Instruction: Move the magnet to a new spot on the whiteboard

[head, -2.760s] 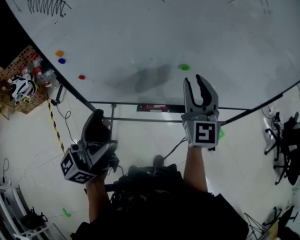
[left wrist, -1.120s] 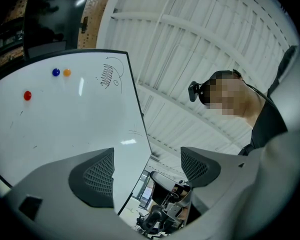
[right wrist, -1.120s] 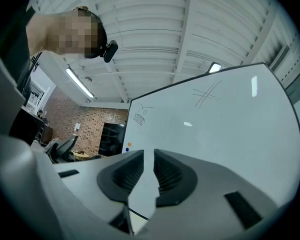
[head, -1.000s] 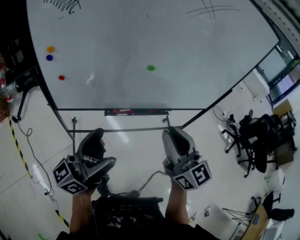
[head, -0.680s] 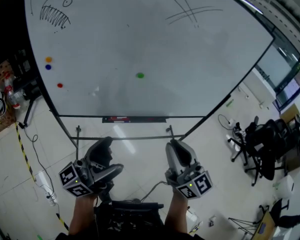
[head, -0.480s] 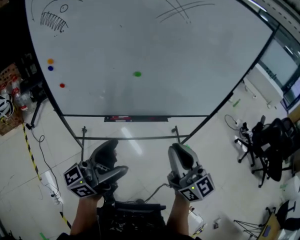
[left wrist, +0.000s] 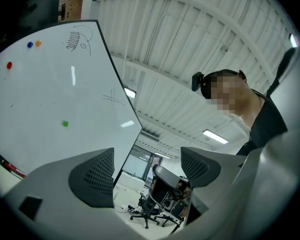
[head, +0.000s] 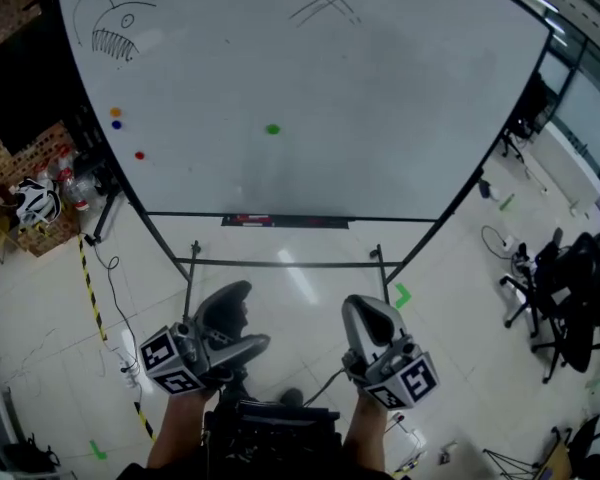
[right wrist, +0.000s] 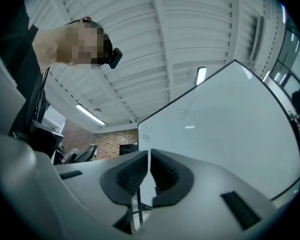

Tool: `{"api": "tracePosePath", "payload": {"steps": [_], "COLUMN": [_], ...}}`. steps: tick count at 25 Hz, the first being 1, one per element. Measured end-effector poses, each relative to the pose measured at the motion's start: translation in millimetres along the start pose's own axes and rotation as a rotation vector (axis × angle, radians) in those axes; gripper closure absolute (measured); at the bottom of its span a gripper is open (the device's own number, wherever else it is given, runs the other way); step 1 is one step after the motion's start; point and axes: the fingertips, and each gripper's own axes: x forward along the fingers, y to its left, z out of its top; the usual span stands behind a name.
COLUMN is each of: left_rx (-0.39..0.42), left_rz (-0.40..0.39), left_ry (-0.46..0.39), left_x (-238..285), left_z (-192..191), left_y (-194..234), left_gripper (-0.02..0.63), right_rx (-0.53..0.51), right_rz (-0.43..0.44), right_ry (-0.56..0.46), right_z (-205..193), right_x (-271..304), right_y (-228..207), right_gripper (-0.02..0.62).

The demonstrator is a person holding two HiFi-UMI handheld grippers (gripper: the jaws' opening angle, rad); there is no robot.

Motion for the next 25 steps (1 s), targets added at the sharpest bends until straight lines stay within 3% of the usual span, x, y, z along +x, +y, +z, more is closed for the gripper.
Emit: {"api": "tracePosePath", "payload": {"steps": [10, 25], "left_rx": [0.093, 0.076], "left_rz": [0.048, 0.004], "left_ry": [0.022, -0.032], "left_x": [6, -7], "left_z": [2, 44], "left_y": [-30, -2], "left_gripper": [0.192, 0.192], "right_rx": [0.061, -0.014], "right_rz": [0.072, 0.083], "right_ry": [-0.08, -0.057], "right_z": [15, 17], "right_x": [-12, 41], "right_y": [-3, 10], "right_gripper": [0.569, 0.572]}}
